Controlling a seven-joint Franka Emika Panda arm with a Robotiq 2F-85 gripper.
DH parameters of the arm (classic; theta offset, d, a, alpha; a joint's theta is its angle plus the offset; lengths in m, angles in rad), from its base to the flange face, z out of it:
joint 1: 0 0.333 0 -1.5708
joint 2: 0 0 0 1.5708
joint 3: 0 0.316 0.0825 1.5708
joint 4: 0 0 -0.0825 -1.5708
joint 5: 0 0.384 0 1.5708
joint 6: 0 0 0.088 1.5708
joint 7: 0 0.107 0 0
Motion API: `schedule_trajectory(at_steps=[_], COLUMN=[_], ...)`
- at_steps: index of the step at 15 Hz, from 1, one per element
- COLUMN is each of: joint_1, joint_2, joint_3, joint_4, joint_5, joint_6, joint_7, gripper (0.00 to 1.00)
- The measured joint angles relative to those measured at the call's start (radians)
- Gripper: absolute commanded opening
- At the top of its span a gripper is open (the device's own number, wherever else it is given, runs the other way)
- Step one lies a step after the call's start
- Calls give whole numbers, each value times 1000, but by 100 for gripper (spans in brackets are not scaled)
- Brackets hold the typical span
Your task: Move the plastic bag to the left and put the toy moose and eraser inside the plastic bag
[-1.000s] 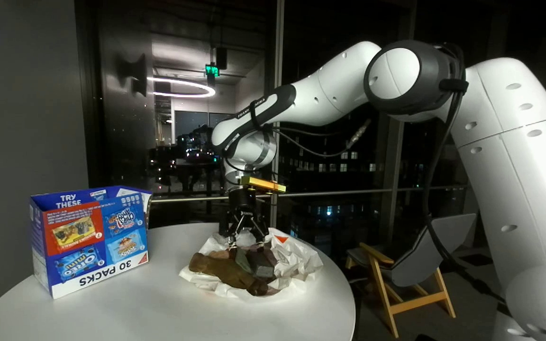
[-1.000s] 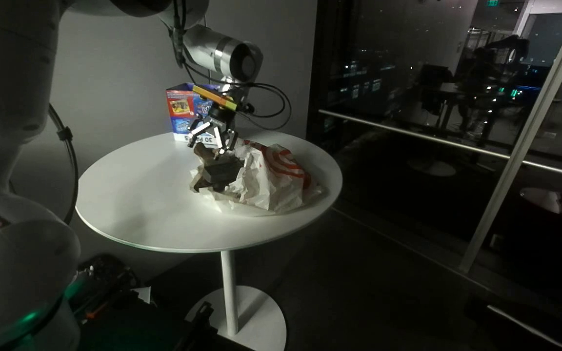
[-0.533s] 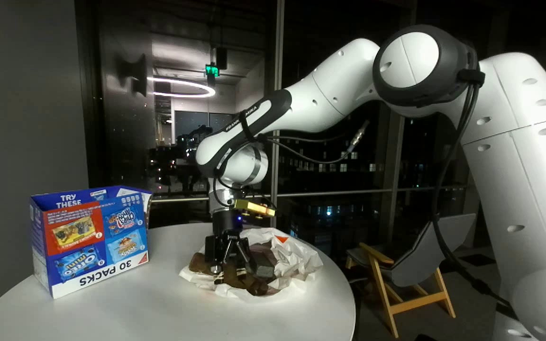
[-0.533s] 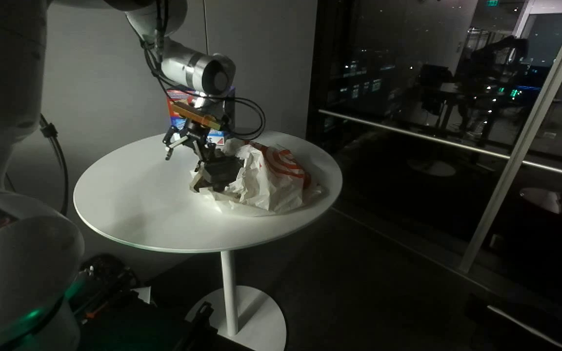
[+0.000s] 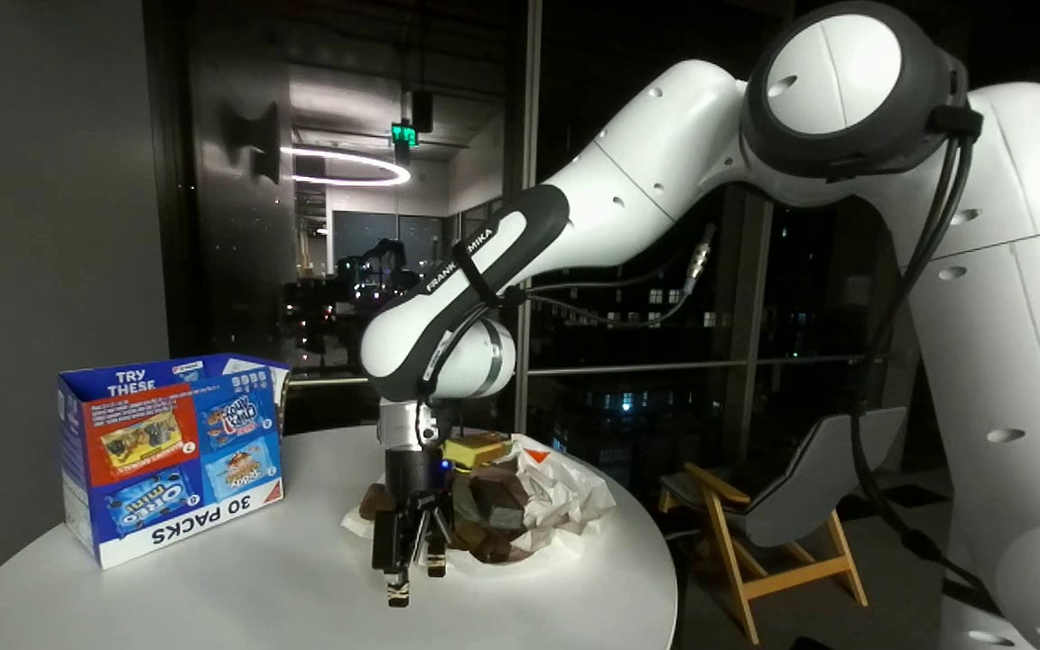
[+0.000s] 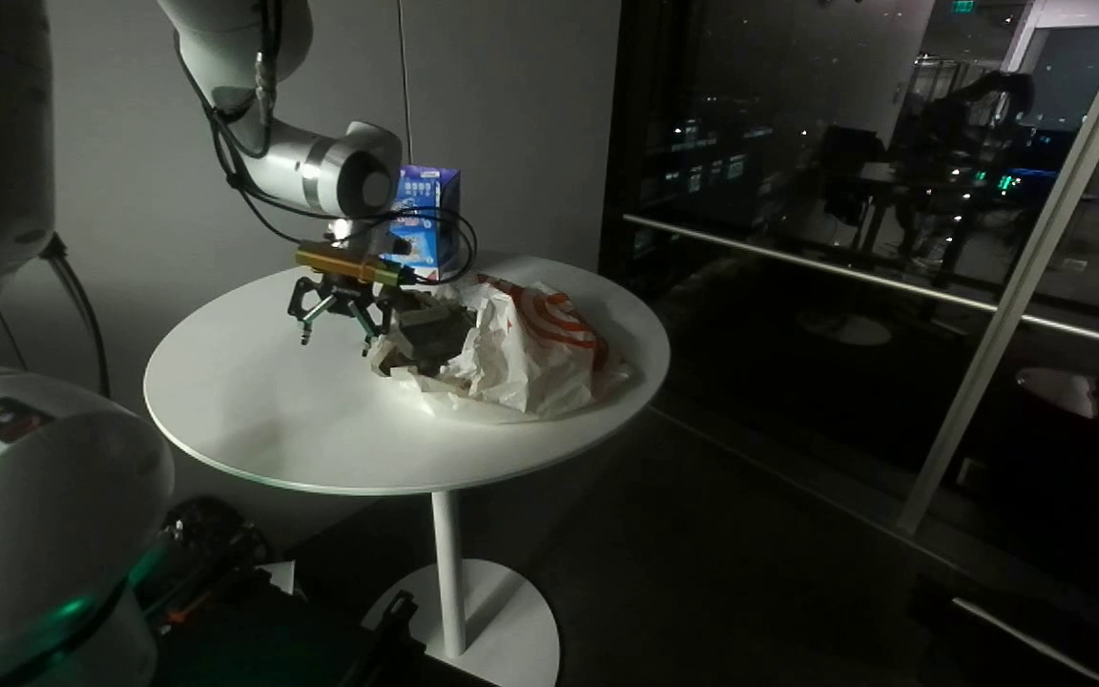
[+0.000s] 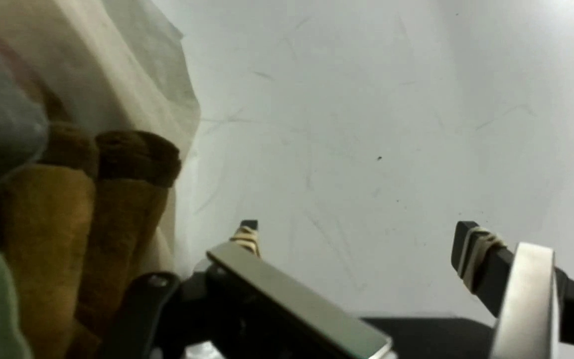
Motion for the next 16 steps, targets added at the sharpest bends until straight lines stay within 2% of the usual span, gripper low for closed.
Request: schedule_trajectory(at_steps=[7, 11, 16], joint_1=[3, 3, 3], joint_2=[-126, -183, -176], joint_3=[-5, -8, -20], joint_4=[-161, -208, -220], joint_5=[-114, -149, -192], joint_6=[222, 246, 246], joint_7=[64, 99, 120], gripper=[100, 100, 100])
